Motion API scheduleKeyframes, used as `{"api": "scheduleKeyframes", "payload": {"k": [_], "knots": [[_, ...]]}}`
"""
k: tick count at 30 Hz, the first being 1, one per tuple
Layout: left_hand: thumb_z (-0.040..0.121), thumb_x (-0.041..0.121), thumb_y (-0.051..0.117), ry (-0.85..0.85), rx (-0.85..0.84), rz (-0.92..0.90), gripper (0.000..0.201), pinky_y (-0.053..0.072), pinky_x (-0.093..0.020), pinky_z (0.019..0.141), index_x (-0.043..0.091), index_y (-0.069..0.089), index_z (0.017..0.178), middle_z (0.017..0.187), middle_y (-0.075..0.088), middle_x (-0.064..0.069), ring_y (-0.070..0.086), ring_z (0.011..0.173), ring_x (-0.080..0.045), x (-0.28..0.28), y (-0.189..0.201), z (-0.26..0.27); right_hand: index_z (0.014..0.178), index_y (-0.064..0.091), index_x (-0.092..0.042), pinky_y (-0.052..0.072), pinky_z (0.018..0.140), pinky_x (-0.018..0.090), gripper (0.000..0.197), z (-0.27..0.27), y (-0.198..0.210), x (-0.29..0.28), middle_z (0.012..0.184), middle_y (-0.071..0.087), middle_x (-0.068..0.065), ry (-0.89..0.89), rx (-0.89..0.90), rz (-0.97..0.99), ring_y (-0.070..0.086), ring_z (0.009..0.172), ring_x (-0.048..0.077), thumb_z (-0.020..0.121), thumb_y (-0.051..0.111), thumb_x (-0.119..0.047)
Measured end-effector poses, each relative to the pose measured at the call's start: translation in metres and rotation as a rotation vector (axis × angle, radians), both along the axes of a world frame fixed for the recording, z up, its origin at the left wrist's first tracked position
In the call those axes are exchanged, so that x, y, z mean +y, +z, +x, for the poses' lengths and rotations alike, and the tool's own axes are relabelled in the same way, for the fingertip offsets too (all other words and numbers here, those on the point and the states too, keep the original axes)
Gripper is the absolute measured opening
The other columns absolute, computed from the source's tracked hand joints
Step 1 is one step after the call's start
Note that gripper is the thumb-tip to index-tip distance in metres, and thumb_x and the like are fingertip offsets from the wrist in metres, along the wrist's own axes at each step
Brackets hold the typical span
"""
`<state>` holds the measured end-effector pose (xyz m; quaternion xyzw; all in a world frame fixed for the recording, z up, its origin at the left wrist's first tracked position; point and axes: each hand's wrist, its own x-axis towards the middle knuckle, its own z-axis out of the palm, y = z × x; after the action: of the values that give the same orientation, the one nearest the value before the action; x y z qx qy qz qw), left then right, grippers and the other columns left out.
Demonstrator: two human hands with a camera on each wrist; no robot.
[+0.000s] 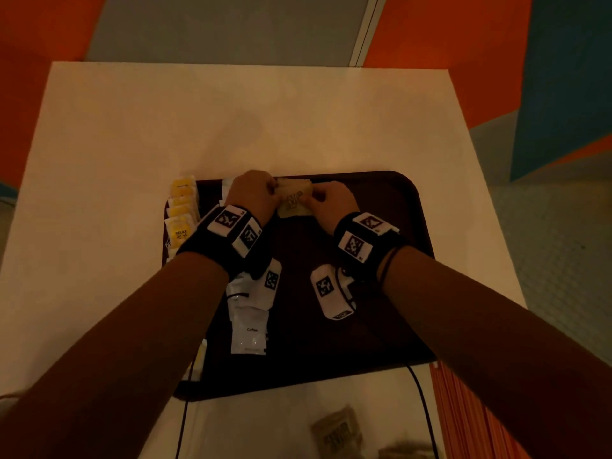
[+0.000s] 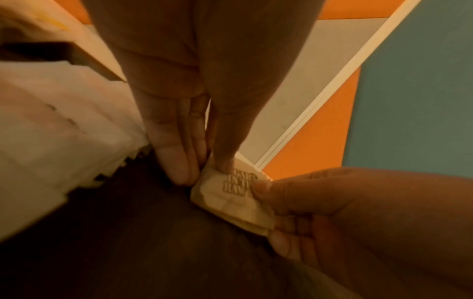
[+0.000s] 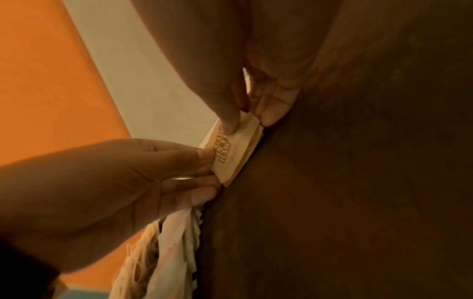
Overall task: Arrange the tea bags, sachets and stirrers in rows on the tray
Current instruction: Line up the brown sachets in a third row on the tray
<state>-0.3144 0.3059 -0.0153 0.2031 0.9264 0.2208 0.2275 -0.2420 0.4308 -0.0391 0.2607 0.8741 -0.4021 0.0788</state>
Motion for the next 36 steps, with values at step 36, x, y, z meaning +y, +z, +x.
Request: {"api": "scheduleKeyframes", "payload": {"k": [36], "knots": [[0.093, 0.004, 0.036, 0.096, -0.127, 0.117, 0.039, 0.04, -0.028, 0.092, 0.007, 0.045, 0.131, 0.134, 0.051, -0.015, 0.049, 0.121, -0.029, -0.019, 0.013, 0.046, 0.131, 0.048, -0.015, 0.042, 0.082, 0.017, 0.046, 0.05, 0.013, -0.009, 0.131, 0.047, 0.009, -0.068, 0.055, -0.031, 0.057, 0.101, 0.016, 0.086, 0.061, -0.014]]}}
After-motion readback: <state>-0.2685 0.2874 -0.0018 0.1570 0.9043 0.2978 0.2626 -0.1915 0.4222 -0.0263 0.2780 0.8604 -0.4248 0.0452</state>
